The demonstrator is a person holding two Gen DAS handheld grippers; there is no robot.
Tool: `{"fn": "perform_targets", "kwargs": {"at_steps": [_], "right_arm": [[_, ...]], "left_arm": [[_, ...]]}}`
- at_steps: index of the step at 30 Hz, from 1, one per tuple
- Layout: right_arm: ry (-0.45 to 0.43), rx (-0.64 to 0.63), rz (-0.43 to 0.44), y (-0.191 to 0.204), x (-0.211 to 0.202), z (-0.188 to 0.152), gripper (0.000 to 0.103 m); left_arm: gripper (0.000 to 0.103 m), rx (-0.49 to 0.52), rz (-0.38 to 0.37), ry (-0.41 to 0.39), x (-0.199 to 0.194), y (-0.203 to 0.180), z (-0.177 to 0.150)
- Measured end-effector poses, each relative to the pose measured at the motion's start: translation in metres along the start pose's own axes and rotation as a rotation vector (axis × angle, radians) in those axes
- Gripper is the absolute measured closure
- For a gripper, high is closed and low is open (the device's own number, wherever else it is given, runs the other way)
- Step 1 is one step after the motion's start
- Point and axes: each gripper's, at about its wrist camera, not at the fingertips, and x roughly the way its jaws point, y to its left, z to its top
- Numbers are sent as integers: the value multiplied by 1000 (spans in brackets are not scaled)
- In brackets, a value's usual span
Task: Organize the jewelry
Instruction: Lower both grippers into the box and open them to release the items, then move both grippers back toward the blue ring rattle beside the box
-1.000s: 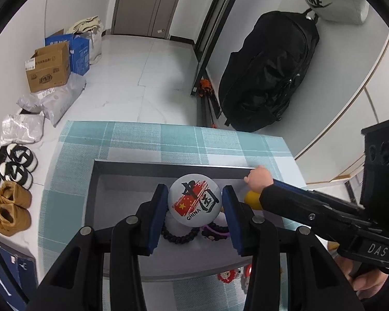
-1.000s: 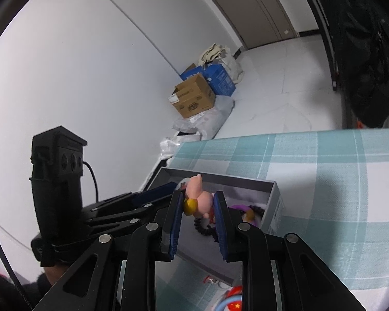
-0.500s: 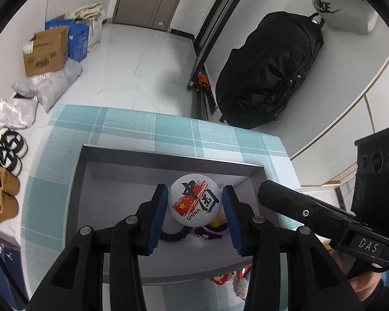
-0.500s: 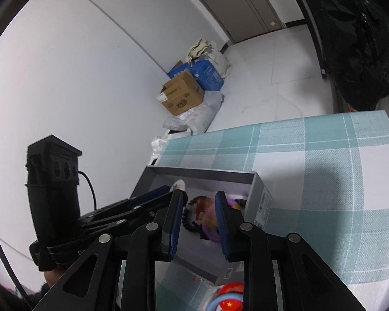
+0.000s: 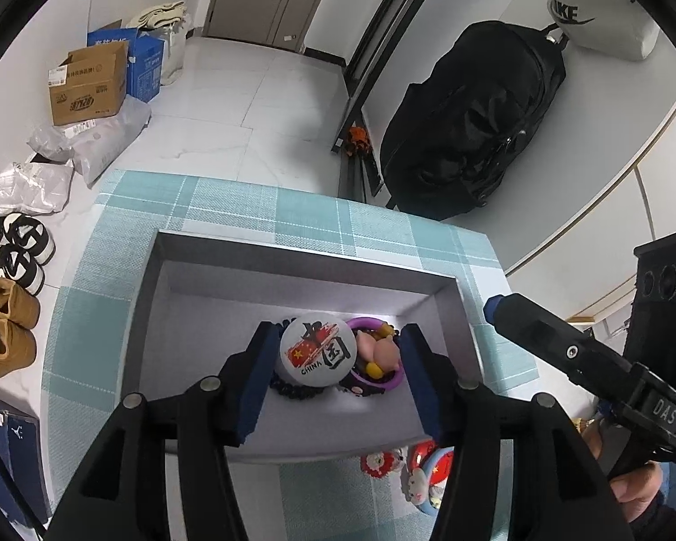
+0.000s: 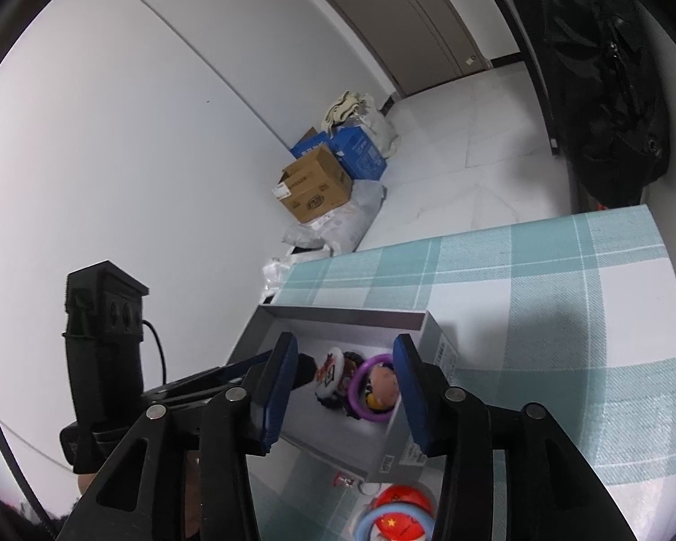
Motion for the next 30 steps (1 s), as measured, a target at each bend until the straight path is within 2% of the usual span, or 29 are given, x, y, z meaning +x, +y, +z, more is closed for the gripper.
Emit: {"fn": "perform_targets", "kwargs": {"at_steps": [4, 11, 14, 16, 18, 21, 25, 28, 30], "right_arm": [[-19, 0, 0, 2, -8, -2, 52], [-44, -50, -18, 13, -22, -10, 44], [-57, -75, -39, 14, -33, -18, 40], [-61, -75, -54, 13, -40, -24, 38], [-67, -79, -68, 13, -45, -29, 36], [-71, -90, -102, 14, -53, -41, 31], [-42, -113, -142, 17, -56, -53, 30], [-32, -123, -166, 18, -59, -62, 28], [-20, -129, -179, 20, -59, -68, 27]], "left_arm": [[52, -23, -23, -22, -9, 3, -3], [52, 36, -45, -94, -29, -12, -10], [52, 45, -49, -99, -34, -16, -16], [48, 29, -67, -86, -35, -15, -20], [41, 24, -81, -82, -37, -14, -26], [40, 37, -65, -102, -43, -18, -35], [38, 36, -55, -108, -49, -21, -44], [27, 17, -39, -115, -50, -19, -52], [26, 7, -22, -112, -51, -19, -58]]}}
